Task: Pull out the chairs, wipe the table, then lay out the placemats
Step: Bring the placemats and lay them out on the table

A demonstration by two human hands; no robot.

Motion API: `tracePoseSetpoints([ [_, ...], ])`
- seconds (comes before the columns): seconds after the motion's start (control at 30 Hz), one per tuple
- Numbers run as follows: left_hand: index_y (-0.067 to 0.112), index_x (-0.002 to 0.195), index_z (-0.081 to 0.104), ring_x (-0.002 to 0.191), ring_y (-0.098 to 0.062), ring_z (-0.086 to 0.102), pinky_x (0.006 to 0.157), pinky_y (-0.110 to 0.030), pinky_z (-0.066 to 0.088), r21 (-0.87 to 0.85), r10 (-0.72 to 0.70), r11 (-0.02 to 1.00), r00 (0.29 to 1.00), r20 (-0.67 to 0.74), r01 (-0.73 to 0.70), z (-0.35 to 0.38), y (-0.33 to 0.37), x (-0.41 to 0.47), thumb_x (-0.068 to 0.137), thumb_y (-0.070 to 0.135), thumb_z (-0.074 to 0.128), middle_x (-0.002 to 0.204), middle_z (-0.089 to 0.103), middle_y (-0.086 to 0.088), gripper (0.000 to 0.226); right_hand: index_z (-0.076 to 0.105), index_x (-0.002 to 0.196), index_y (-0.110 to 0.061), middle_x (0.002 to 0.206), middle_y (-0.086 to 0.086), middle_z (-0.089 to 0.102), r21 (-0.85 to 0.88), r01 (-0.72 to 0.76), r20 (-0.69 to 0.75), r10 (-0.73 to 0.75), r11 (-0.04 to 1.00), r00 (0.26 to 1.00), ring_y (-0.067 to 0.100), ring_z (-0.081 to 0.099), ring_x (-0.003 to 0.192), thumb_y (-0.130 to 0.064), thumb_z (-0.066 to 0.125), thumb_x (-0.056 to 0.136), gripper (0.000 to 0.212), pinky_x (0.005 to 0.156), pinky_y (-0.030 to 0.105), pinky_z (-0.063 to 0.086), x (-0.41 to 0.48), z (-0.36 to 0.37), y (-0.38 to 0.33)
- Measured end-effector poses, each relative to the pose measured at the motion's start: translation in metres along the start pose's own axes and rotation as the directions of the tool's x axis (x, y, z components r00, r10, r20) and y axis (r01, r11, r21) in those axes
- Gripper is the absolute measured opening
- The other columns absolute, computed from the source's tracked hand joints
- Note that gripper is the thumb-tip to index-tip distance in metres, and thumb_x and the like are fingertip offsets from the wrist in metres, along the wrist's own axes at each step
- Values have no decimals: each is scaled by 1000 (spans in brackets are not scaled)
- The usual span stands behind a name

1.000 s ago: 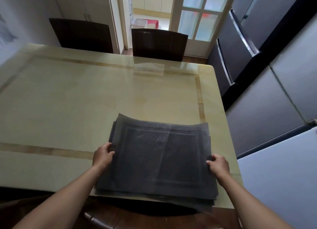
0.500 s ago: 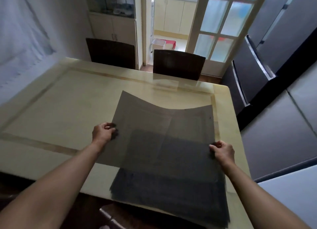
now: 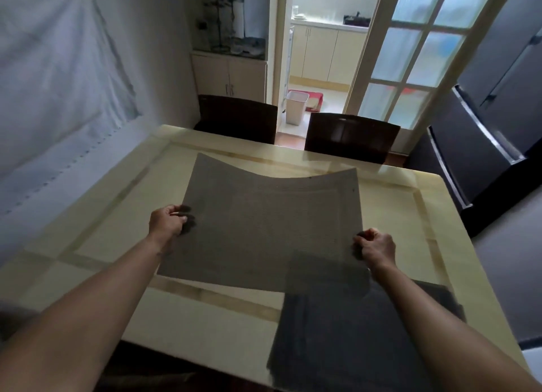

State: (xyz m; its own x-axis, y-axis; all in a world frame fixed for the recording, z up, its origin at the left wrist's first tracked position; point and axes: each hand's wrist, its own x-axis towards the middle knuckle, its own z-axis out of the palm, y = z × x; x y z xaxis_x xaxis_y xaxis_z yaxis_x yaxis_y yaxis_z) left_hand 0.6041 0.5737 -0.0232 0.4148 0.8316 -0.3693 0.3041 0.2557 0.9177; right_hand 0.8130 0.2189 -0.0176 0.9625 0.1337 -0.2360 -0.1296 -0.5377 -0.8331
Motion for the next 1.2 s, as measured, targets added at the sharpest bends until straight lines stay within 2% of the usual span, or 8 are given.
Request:
tracePoseSetpoints([
  [0.3,-4,118,56,36,3,57,40,-10,47,9,45,999,999,2,-45,-89,60,73,88,-19,40,40,60,13,37,59,68,-14,69,13,64,159,-13,-20,16,987,1000,22,59,55,-5,66,86,21,53,29,49,-15,105,-74],
  [0.4,-6,120,56,42,-3,62,43,-13,50,5,69,998,997,-43,-69,-106,67,95,87,-18,43,77,72,-12,38,60,71,-10,68,14,64,170,-5,15,2,985,1000,24,58,57,-3,64,87,18,53,31,50,-11,127,-91],
  [0.47,-5,120,58,50,-11,62,44,-13,50,3,87,996,993,-83,-87,-116,66,111,86,-18,46,96,66,-22,38,61,75,-8,71,15,63,183,12,56,-22,983,998,25,59,60,-4,62,88,14,54,34,51,-5,140,-103],
  [0.63,-5,117,58,39,-1,60,40,-11,48,-6,68,998,992,-107,-69,-126,72,148,87,-18,45,66,64,-3,36,60,76,-5,70,16,62,207,-9,55,-2,978,998,26,57,60,-2,61,88,13,59,39,52,8,179,-116],
  [0.77,-5,117,59,57,-12,60,41,-11,49,19,60,998,991,-116,-58,-130,75,200,86,-16,48,94,65,-18,34,61,75,-5,68,15,62,200,-42,42,34,979,999,25,57,58,-3,63,87,13,65,42,54,26,213,-128],
  [0.87,-4,118,59,68,-19,58,50,-16,53,45,51,998,995,-85,-47,-122,75,259,86,-16,50,105,63,-20,35,61,74,-6,70,15,64,201,-70,3,71,977,997,23,57,57,-6,65,86,13,68,43,55,54,249,-135],
  [1.0,0,115,64,90,-25,59,89,-38,53,83,25,996,996,-83,-18,-109,68,337,83,-12,56,114,65,-18,35,63,74,-4,71,19,65,183,-108,-55,120,977,991,24,57,55,-5,66,86,12,63,40,54,97,296,-142],
  [1.2,1,108,68,89,-24,60,92,-40,52,124,-25,992,993,-117,39,-88,37,437,79,-12,61,107,68,-16,33,64,69,-10,68,14,67,97,-184,-113,194,978,974,29,63,63,-11,70,83,15,72,49,58,154,366,-131],
])
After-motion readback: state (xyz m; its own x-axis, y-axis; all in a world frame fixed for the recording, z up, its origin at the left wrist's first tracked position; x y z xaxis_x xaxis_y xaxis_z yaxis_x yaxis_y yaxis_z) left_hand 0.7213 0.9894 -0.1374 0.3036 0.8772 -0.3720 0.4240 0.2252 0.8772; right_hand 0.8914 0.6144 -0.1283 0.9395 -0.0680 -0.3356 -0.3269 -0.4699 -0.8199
